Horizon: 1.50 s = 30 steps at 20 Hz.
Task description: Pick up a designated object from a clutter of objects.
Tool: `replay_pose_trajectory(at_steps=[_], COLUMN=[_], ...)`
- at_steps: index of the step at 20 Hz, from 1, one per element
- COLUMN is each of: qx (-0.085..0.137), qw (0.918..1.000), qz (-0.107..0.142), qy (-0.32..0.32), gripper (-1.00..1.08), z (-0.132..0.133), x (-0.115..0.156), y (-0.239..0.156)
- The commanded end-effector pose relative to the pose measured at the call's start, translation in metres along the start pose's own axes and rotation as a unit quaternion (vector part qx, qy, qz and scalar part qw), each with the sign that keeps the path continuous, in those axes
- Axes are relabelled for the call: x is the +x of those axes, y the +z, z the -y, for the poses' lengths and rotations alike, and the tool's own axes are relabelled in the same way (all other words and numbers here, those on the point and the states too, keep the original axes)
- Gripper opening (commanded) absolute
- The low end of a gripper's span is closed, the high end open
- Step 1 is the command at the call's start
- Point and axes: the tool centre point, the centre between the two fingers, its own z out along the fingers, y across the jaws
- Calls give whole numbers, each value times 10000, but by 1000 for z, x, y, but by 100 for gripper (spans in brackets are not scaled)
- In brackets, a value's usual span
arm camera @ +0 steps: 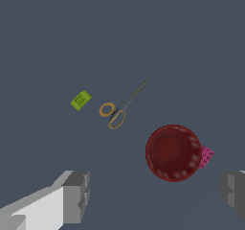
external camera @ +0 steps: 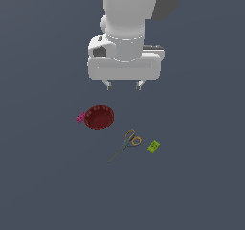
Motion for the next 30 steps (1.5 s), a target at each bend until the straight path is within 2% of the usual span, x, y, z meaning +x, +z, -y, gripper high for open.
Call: replay_pose_trajectory(at_steps=[1, 10, 18, 25, 30], qx=[0, 27, 34, 55, 74], qw=[10000, 10000, 9999, 9983, 9943], qz=[0, 53, 56, 65, 79], qy=[0, 45, 155, 571, 1056], gripper=[100, 100, 100, 100, 100], z=[0, -21, -20, -18, -16], x=[0, -1, 2, 13, 24], y=[0, -2, 4, 25, 51])
